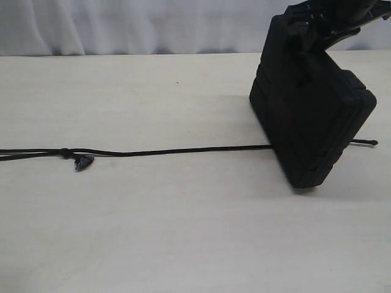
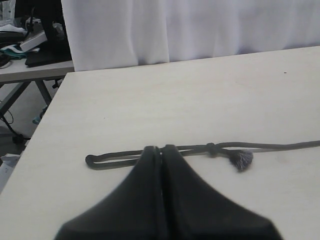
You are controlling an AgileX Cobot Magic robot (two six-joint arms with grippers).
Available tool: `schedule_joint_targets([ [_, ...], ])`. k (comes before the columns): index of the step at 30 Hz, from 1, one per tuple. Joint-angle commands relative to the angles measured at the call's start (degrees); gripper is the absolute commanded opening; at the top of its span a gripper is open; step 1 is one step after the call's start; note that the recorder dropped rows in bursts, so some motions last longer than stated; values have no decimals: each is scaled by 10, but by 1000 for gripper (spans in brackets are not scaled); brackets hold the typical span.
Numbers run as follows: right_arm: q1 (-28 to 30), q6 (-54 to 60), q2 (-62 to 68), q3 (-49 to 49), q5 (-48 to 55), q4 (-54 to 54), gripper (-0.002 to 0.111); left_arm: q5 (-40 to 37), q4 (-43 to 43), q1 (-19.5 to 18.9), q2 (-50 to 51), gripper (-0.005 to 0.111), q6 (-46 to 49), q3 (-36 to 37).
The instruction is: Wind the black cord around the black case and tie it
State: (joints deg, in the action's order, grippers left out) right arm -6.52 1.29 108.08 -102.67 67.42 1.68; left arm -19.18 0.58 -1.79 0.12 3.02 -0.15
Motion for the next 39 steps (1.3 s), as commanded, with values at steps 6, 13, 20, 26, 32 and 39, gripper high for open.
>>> schedule_joint_targets([
  [6,5,15,1,2,12,-8,4,11,-40,5,-1,0,2,1],
  [13,5,15,1,2,12,-8,4,272,71,5,-1,0,-18,1],
  [20,5,15,1,2,11,-8,4,514,89,5,-1,0,-186,1],
  [26,5,15,1,2,11,-8,4,656,62,5,-1,0,-261,1],
  [32,5,15,1,2,9,-8,4,682,51,5,-1,0,-268,-8],
  [39,5,15,1,2,12,-8,4,401,-161,5,115,0,-396,-206],
])
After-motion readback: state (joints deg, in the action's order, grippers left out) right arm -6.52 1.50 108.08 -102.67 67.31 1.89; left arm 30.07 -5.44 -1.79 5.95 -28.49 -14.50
